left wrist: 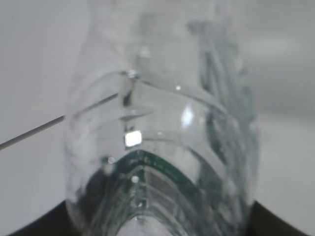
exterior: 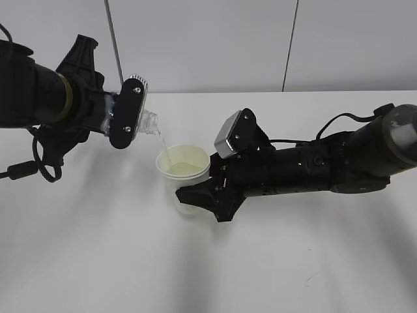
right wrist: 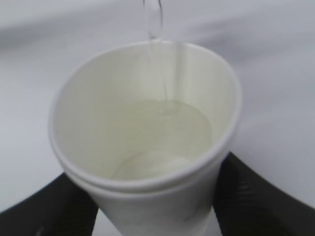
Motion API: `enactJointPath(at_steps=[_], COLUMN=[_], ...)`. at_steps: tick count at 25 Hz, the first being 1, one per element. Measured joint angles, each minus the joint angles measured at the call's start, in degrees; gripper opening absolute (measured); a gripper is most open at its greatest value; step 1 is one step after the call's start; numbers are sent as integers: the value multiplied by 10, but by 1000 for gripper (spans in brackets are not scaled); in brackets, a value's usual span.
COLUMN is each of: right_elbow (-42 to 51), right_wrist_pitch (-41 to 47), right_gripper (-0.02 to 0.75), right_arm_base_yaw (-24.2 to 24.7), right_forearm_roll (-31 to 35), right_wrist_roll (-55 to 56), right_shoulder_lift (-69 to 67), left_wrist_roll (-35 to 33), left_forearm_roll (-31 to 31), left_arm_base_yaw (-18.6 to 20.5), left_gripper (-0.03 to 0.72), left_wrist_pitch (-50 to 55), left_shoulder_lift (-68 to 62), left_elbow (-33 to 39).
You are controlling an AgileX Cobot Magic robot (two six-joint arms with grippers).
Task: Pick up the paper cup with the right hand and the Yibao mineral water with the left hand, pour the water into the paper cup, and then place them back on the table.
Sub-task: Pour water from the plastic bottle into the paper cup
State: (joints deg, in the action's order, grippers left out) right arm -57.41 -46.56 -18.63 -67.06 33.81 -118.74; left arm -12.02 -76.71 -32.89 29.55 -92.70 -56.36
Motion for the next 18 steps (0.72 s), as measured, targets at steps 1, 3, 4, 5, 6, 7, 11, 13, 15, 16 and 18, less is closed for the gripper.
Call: enactJointPath(at_steps=[1,3,4,5,6,7,11,13,15,16,18], right_elbow=[0,0,0,0,0,0,0,0,0,0,0], right_wrist_pitch=[0,0,0,0,0,0,0,0,0,0,0], right_gripper=[505,505,505,505,505,505,505,505,505,505,505], right_arm_base_yaw=[0,0,0,0,0,0,0,0,0,0,0], right_forearm_roll=[0,0,0,0,0,0,-1,-1,-1,-1,-1], right_wrist_roll=[0,0,0,0,0,0,0,0,0,0,0], right_shoulder_lift=[0,0,0,0,0,0,0,0,0,0,0], left_wrist_roll=[0,0,0,0,0,1,18,36,52,58,62], left_forearm_roll=[-1,-1,-1,-1,-1,-1,2,5,10,17,32], left_arm_base_yaw=[0,0,0,0,0,0,0,0,0,0,0], left_gripper=[346,346,346,346,345,344,344,344,344,344,344], left_wrist_pitch=[0,0,0,0,0,0,-5,-12,-20,-22,-26], left_shoulder_lift=[0,0,0,0,0,0,0,0,0,0,0], left_elbow=[0,0,0,0,0,0,0,0,0,-1,0])
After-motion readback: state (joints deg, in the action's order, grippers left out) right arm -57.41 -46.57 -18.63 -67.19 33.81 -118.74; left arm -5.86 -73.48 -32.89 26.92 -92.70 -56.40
